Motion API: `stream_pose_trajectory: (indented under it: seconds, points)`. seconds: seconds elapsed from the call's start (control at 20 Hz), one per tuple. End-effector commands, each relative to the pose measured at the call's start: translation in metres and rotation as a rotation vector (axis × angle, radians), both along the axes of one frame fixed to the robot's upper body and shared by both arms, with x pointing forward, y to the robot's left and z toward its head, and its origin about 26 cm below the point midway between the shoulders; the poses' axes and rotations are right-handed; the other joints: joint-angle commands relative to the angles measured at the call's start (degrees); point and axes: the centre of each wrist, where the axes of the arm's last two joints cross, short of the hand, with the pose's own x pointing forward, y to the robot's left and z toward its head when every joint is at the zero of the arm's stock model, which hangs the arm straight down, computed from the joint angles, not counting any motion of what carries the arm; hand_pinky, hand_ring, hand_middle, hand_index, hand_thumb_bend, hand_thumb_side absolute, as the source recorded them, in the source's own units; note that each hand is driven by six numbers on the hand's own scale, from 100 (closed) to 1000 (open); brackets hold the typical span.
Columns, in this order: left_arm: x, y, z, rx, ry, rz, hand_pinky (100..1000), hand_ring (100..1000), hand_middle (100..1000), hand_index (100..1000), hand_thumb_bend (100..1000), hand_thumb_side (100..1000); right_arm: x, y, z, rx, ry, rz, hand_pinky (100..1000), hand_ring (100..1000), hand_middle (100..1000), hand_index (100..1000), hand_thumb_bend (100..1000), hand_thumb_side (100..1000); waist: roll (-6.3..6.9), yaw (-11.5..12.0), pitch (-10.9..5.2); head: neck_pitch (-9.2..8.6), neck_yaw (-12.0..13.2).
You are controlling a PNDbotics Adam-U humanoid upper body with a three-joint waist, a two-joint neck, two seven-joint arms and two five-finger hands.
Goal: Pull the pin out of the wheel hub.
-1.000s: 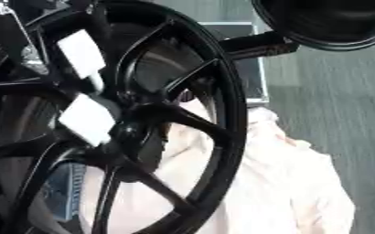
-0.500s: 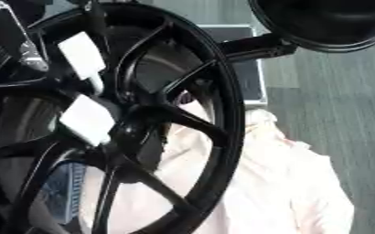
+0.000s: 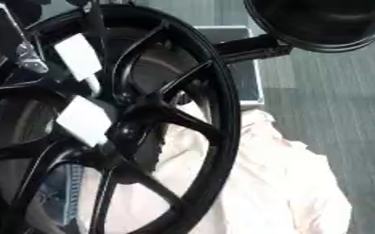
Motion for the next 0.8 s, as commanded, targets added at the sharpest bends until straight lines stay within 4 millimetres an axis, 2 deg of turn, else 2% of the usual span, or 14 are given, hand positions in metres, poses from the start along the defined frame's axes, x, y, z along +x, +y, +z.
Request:
stream_pose_trajectory:
  seconds: [0.05,0.25,0.4,0.8]
  points:
    - [-0.0035,0.0027,0.0096,0.012,-0.036,0.017,800,665,625,749,584,100,-0.0003,-0.0032,0.0072,-0.022,-0.015,-0.004,680,662,614,715,100,448,-0.06,-0.01,-1.38,-0.04,-0.13]
    - [-0.0017,0.0017,0.0075,0.018,-0.035,0.018,790,642,606,730,559,100,-0.0002,-0.0032,0.0073,-0.018,-0.017,-0.005,680,662,615,715,100,448,-0.10,-0.07,-1.33,-0.08,-0.15]
    - [-0.0007,0.0011,0.0065,0.017,-0.031,0.017,774,604,565,692,506,100,-0.0002,-0.0033,0.0072,-0.015,-0.018,-0.005,680,662,615,716,100,448,-0.21,-0.14,-1.28,-0.10,-0.11]
    - [-0.0033,-0.0014,0.0096,-0.014,-0.013,-0.003,749,546,500,632,466,100,-0.0006,-0.0034,0.0067,-0.003,-0.018,-0.011,678,662,615,715,100,449,-0.35,0.06,-1.30,0.01,-0.19]
